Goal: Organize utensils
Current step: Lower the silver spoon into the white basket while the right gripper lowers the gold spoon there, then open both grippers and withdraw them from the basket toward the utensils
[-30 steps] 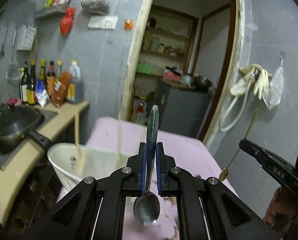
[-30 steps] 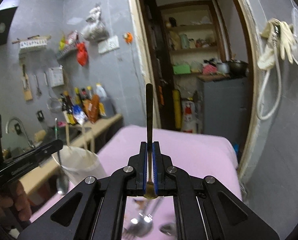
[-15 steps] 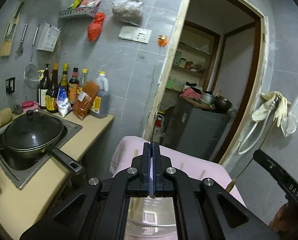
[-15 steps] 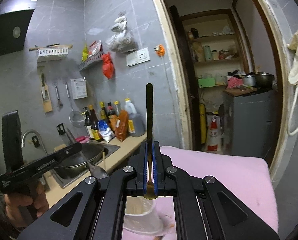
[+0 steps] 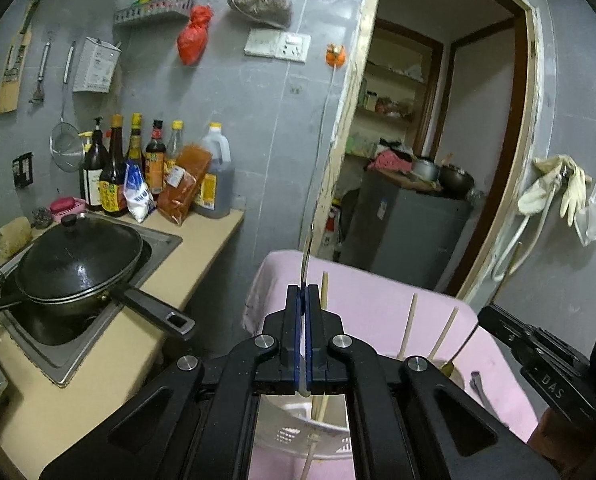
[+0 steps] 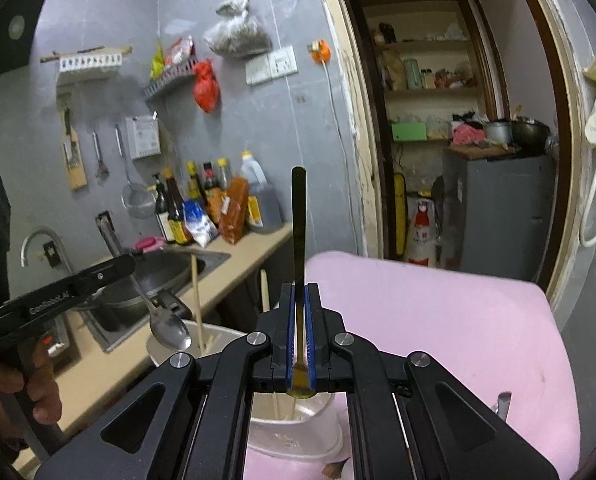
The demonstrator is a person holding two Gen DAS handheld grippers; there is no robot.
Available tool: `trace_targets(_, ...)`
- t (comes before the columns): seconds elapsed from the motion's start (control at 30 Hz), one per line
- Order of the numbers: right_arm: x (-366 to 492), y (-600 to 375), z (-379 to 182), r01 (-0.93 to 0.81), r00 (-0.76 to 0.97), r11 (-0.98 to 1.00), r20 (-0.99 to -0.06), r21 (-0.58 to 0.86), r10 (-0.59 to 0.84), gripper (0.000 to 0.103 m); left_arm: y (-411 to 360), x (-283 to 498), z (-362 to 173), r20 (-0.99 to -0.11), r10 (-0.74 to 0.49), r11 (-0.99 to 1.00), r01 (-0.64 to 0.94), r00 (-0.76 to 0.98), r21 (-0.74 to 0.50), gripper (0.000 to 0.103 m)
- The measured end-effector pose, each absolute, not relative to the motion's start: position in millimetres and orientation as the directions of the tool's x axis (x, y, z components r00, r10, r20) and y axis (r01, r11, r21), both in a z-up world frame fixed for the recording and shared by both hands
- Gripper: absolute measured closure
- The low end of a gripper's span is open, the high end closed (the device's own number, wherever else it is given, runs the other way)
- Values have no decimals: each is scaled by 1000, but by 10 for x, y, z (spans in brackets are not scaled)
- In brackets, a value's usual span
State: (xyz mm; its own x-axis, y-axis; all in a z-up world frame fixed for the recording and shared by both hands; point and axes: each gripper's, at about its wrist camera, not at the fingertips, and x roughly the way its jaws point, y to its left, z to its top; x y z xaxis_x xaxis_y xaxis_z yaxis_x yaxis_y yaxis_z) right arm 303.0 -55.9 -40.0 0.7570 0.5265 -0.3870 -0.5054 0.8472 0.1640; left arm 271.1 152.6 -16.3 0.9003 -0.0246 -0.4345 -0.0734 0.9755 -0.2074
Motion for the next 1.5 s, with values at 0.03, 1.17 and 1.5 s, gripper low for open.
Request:
trace_targets(0.03,3038,-550,-420,-502,757,849,-393,163,523,100,1523,2720,-193,-439,-28,976,-69,898,-204,103)
trace_targets(1.17,2936,-702,-386,-475,762,864,-413,167,499,79,1437,2689,-337,-498,-118,953,-43,859,-301,65)
trace_targets(1.5,2811,-1236,-153,-396,843,896,-307,203,442,25,1067,2512,-58,-369,-54,970,-38,928,-239,11)
